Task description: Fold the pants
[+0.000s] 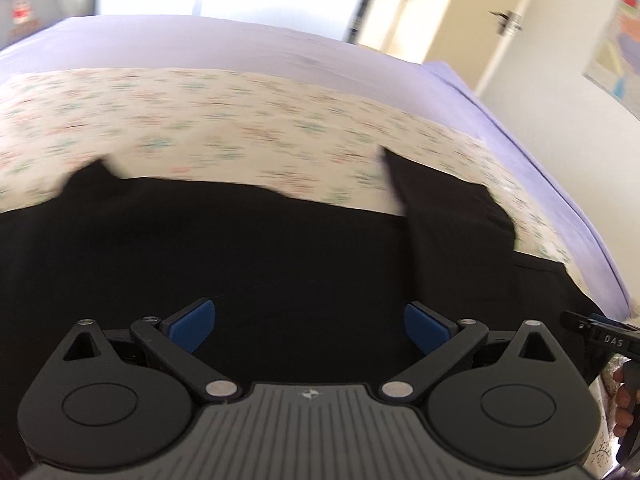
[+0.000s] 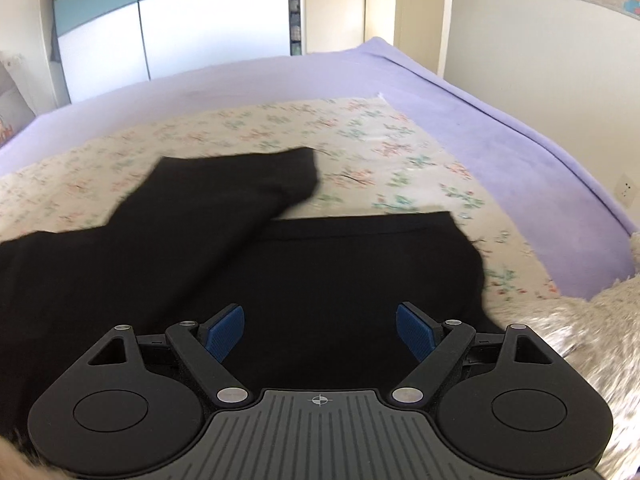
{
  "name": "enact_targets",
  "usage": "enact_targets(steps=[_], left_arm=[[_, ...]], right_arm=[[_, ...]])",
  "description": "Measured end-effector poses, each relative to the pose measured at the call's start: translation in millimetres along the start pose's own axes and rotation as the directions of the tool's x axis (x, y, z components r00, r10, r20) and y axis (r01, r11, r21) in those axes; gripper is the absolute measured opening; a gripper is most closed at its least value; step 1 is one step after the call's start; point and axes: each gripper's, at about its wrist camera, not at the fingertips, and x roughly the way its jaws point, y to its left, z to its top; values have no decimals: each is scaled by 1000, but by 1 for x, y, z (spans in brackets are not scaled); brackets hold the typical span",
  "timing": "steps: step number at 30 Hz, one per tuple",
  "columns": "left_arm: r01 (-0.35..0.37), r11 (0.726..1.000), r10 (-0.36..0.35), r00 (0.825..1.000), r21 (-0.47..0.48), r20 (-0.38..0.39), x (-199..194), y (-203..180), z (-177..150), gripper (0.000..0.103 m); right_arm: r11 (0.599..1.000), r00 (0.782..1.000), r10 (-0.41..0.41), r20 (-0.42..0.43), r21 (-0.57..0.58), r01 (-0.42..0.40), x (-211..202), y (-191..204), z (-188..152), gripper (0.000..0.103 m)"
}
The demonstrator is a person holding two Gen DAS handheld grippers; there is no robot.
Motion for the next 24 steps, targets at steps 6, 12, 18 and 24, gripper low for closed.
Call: enact_targets(steps=[6,12,18,24], left_arm=[[111,993,-108,992,42,-66,69,-39,23,103],[142,980,-142,990,143,-14,106,-70,40,99],[248,955,-253,967,160,9,130,-91,61,76],[367,909,-388,918,200,81,108,-121,70,48]], right_arm=[[997,999,-9,-42,79,12,17,-33,-3,84],[997,998,-15,-62,75,20,24,-46,-2,78],[982,997,80,-13,171,-76,16,-63,6,82],[965,992,103,72,233,-117,-1,-81,13,82]])
